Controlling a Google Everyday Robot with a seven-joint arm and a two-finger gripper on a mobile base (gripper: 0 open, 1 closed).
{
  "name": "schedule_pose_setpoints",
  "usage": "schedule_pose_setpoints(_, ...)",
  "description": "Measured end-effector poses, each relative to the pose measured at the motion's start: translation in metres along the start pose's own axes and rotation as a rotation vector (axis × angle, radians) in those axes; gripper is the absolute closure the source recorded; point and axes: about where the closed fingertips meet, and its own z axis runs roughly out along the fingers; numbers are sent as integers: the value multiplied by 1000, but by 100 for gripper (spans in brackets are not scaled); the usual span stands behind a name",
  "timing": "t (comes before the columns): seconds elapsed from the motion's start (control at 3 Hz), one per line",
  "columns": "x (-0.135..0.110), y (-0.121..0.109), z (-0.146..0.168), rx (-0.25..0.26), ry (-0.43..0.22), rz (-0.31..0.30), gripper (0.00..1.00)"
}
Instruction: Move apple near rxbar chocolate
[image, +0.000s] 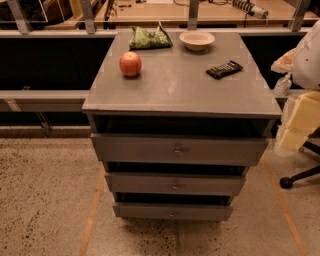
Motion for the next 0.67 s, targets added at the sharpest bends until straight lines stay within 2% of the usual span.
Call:
schedule_pose_setpoints(0.33, 0, 0, 0, 0, 0, 0, 0)
schedule_pose_setpoints(0.67, -13, -18, 9, 11, -93, 14, 0)
